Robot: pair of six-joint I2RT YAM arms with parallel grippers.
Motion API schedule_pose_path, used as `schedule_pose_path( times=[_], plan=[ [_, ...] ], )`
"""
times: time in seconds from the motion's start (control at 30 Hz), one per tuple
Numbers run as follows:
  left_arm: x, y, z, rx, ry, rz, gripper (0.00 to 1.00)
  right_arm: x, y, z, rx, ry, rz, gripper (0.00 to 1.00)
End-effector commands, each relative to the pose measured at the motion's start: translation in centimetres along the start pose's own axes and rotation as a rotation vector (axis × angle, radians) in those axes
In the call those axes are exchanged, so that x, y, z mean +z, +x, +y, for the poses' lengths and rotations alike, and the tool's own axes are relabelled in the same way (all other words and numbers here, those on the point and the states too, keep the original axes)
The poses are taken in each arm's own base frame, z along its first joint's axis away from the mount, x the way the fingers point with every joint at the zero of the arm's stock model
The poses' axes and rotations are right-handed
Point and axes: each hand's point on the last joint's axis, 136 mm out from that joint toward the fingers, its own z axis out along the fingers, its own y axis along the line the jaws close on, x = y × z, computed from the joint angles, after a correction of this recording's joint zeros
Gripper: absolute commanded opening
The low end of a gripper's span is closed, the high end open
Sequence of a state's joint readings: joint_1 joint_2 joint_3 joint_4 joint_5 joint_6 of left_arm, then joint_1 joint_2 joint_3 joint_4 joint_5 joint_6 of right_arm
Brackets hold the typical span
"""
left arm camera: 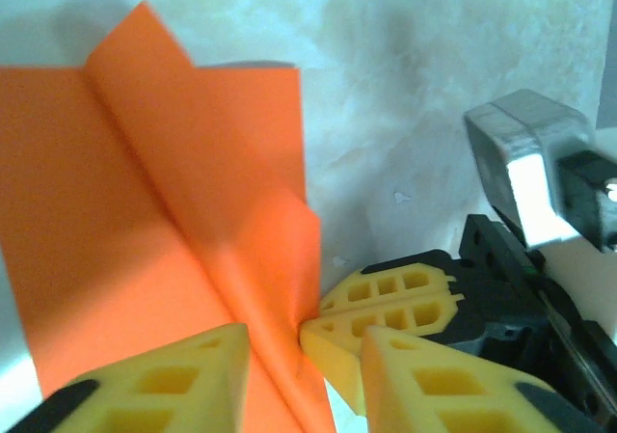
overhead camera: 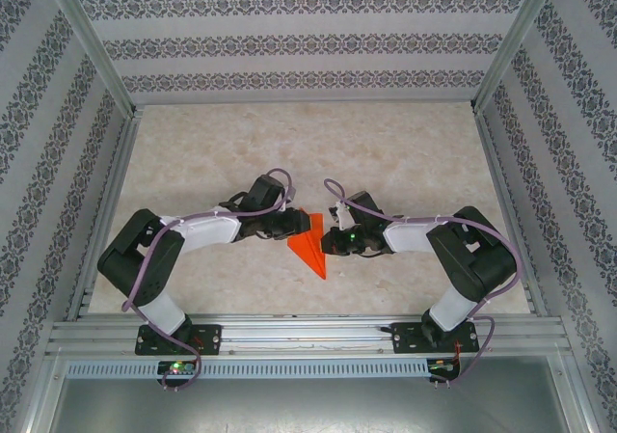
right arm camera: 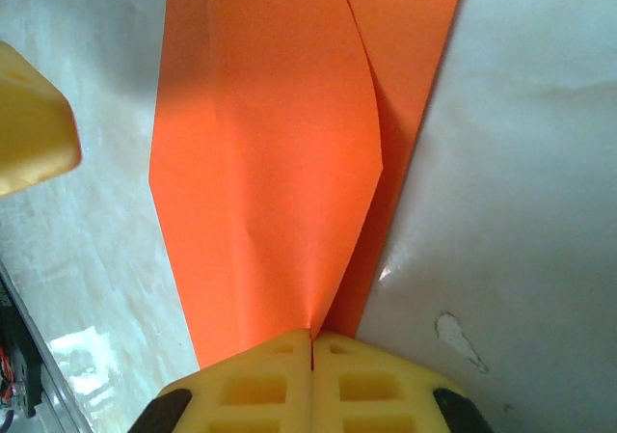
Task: Fold a paper plane with a square sheet of paper (fold left side to right side)
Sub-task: Fourth fold the wing at the center of the table.
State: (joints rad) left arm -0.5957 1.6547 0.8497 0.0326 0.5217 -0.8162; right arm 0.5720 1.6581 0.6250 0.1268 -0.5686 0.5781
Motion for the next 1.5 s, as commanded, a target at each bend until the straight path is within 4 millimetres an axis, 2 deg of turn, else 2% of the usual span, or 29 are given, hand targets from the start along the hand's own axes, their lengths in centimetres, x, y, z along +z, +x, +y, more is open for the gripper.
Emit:
schedule_pose_path(
  times=[0.0, 0.1, 0.27, 0.67, 1.0, 1.33, 1.47],
  plan=[
    [0.4, 0.3, -1.3, 0.020, 0.052, 0.039, 0.26, 1.5, 3.0, -3.3, 0.065, 0.116, 0.090, 0.00],
    [1.3, 0.4, -1.9, 0.020, 0.089, 0.069, 0.19, 1.5, 3.0, -3.3, 0.068, 0.119, 0.090, 0.00],
    [2.7, 0.5, -1.8, 0.019, 0.092, 0.105, 0.14, 1.5, 3.2, -3.4, 0.068, 0.124, 0.094, 0.00],
    [4.3, 1.2, 1.6, -0.010, -0.014, 0.131, 0.04, 1.4, 3.5, -3.8, 0.065, 0.150, 0.114, 0.00],
    [5.0, 2.3, 3.7, -0.038, -0.042, 0.147, 0.00, 1.2, 3.8, -3.9, 0.061, 0.151, 0.129, 0.00],
    [5.3, 3.4, 5.1, -0.058, -0.067, 0.165, 0.00, 1.1, 3.3, -2.8, 0.055, 0.113, 0.123, 0.00],
    [5.2, 3.7, 5.6, -0.064, -0.078, 0.170, 0.00, 0.8, 2.6, -1.8, 0.049, 0.082, 0.104, 0.04]
  ],
)
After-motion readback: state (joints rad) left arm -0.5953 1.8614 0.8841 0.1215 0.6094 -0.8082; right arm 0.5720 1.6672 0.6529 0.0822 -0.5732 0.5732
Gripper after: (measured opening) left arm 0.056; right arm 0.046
